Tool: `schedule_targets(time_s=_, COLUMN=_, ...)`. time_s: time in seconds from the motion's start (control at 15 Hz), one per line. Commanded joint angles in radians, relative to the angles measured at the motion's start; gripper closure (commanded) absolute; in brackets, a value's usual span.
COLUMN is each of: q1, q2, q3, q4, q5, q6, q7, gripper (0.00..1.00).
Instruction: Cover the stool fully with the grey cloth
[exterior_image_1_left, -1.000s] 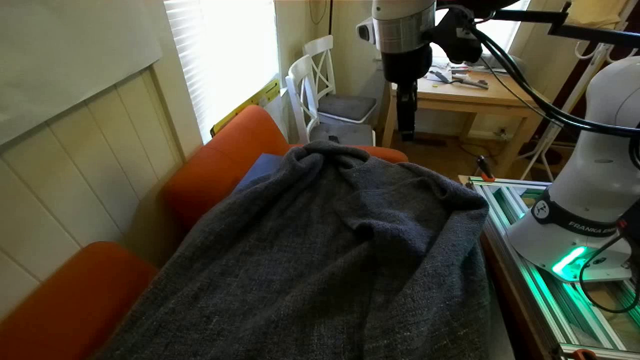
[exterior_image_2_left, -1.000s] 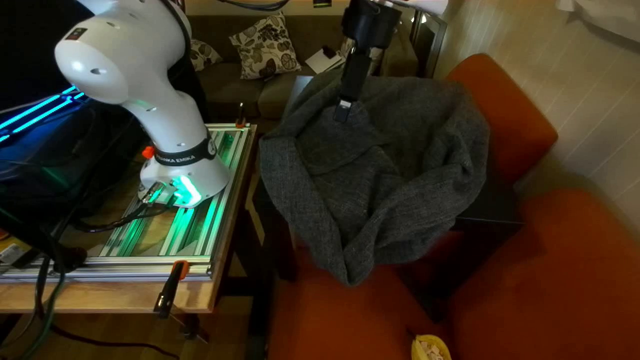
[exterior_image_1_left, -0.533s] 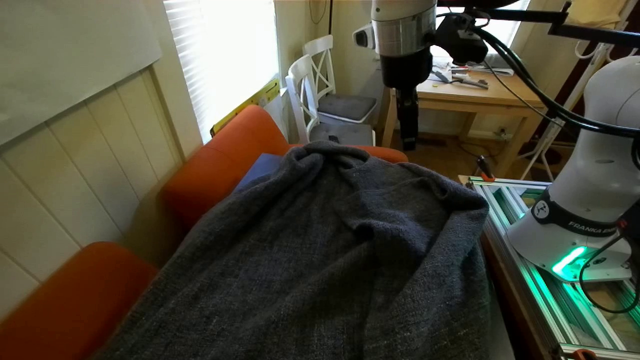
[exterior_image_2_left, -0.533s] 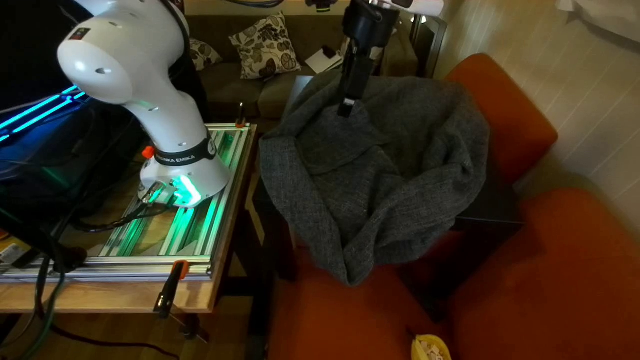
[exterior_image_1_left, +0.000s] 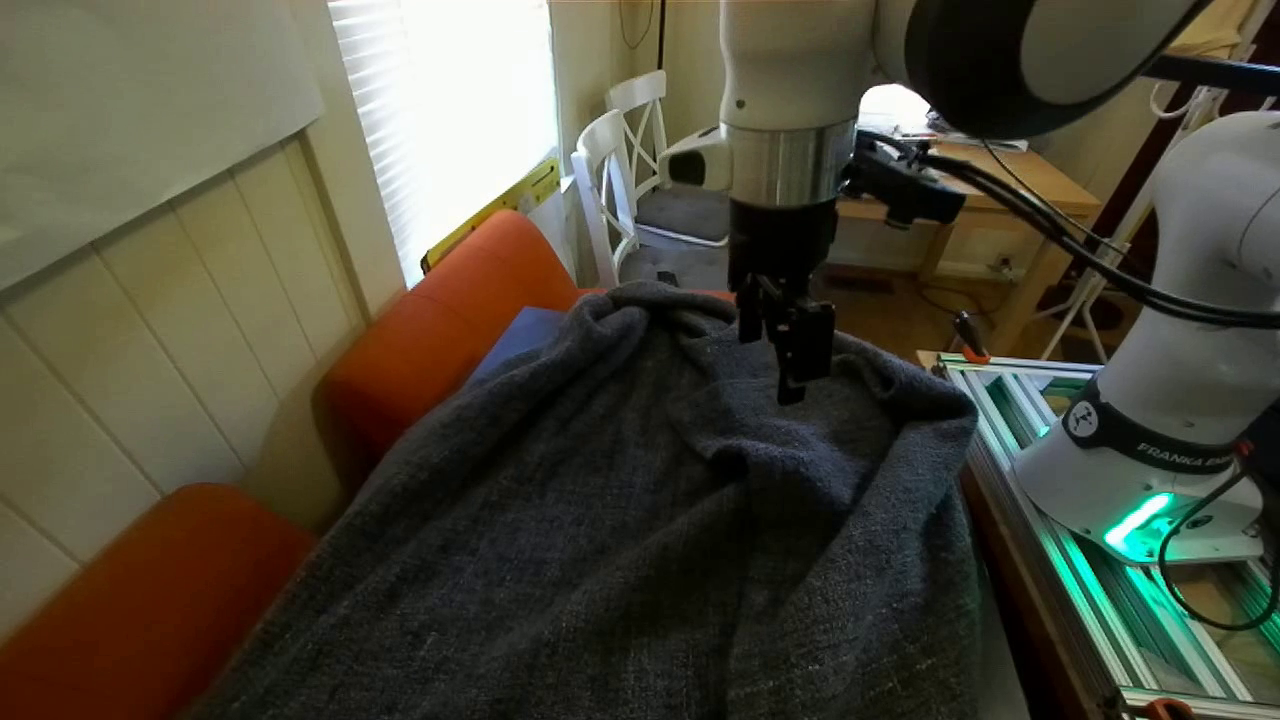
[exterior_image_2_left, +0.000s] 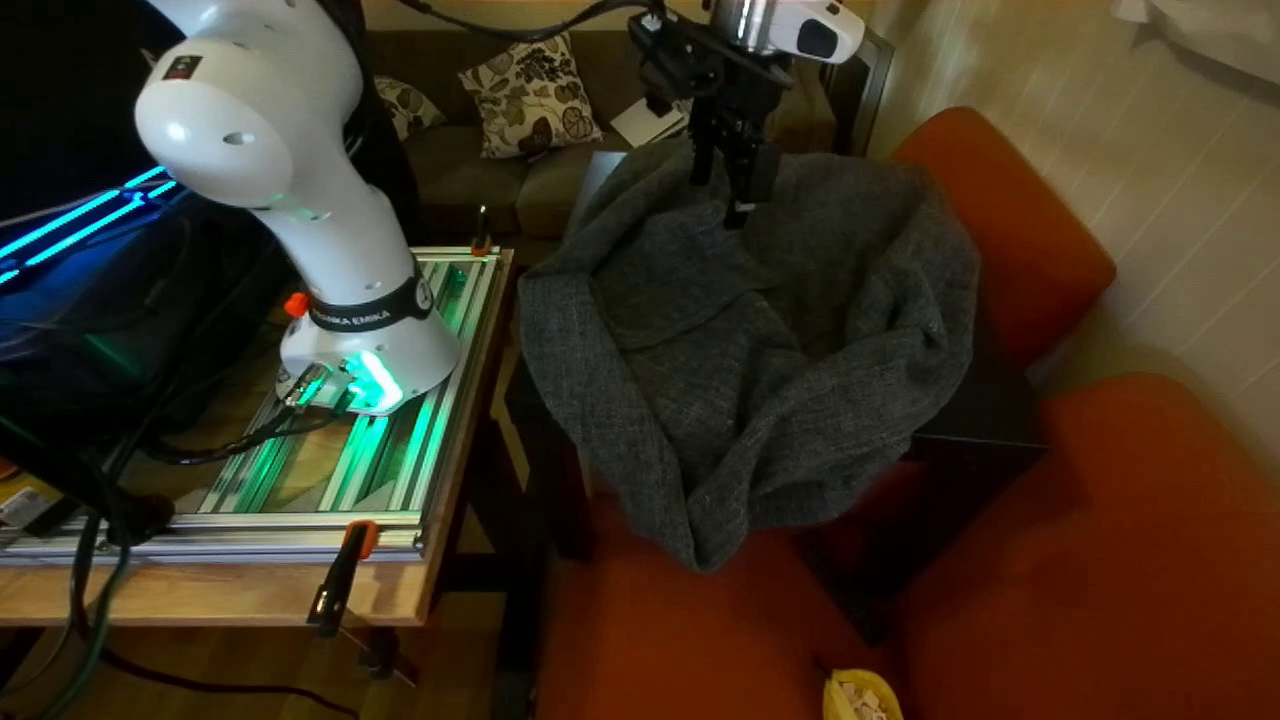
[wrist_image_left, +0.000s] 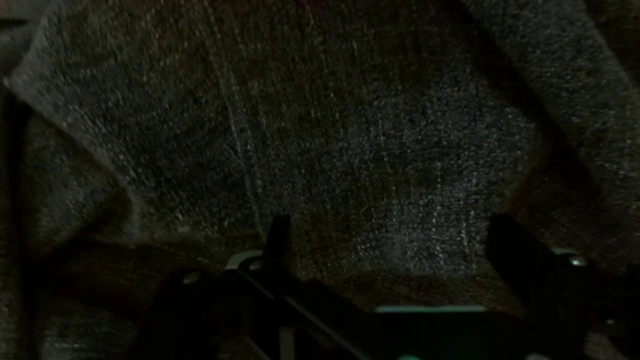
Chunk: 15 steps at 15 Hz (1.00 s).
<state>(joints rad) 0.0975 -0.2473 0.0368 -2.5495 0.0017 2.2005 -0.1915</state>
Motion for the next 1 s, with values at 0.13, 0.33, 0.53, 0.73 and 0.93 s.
schedule_targets(time_s=0.13, q1=0.030, q2=0.231, q3=-0.013, q4=0.060, q5=0.046, q6=0.180, q7=-0.321, gripper=0.00)
schedule_targets(time_s=0.33, q1=0.008, q2=0.203, q3=0.009, q4=0.032, q5=0.013, q6=0.174, q7=-0.272, gripper=0.00)
schedule_targets(time_s=0.53, q1=0.004, q2=0.234, q3=0.011, q4=0.050, q5=0.030, q6=0.193, q7=-0.304, gripper=0.00)
schedule_targets(time_s=0.73, q1=-0.005, q2=0.246, q3=0.006, q4=0.059, q5=0.023, q6=0.256, q7=-0.322, gripper=0.00)
schedule_targets(time_s=0.93, q1=-0.017, q2=0.274, q3=0.001, q4=0.067, q5=0.001, q6=0.315, q7=-0.330, gripper=0.00)
